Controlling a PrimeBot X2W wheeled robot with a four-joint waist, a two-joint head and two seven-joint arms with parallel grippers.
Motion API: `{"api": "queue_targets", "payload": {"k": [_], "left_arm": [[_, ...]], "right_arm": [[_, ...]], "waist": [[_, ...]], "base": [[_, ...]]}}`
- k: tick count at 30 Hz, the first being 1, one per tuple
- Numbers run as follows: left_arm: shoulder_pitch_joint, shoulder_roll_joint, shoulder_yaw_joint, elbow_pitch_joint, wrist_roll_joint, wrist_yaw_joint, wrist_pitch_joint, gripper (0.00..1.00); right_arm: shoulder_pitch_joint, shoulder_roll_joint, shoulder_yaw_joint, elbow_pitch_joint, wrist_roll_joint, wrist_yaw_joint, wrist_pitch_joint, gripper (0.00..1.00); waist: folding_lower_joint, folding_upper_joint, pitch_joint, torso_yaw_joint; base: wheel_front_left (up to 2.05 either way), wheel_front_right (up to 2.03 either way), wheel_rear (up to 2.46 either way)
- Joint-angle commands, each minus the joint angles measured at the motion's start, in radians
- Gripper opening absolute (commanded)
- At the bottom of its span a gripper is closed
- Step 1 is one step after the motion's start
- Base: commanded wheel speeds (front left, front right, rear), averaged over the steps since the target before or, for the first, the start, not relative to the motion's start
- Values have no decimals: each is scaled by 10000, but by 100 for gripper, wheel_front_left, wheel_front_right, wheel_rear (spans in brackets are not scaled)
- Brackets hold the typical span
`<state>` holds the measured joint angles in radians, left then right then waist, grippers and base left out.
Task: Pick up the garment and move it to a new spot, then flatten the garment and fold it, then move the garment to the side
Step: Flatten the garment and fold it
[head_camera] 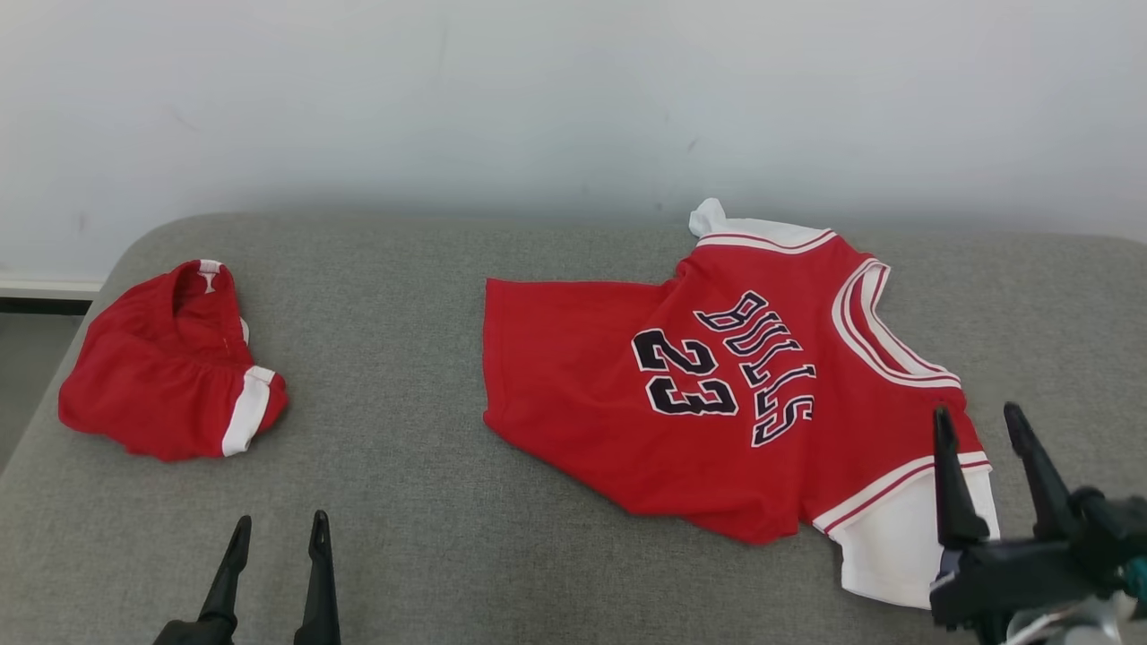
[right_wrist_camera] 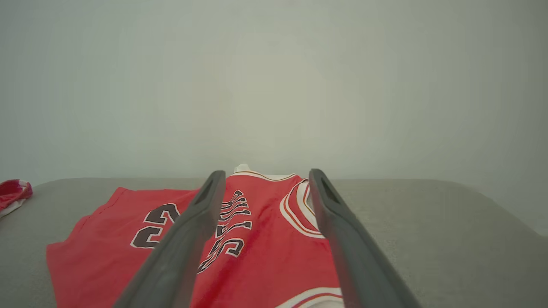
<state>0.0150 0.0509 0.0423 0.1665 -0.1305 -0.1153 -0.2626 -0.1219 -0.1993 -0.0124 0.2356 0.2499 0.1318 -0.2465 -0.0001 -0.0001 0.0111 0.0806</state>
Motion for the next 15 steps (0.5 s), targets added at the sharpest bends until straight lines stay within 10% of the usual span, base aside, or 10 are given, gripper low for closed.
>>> {"api": "queue_targets", "payload": {"k": [1, 15], "left_arm": [[87, 3, 45, -13, 56, -51, -33, 100], [205, -3, 173, -144, 196, -27, -33, 100]], "right_arm": [[359, 209, -86, -301, -134, -23, 36, 100], [2404, 1364, -178, -1698, -454, -23, 92, 100]], "waist": [[1, 1, -10, -22], [1, 1, -4, -252]], "base": [[0, 0, 0], [0, 0, 0]]}}
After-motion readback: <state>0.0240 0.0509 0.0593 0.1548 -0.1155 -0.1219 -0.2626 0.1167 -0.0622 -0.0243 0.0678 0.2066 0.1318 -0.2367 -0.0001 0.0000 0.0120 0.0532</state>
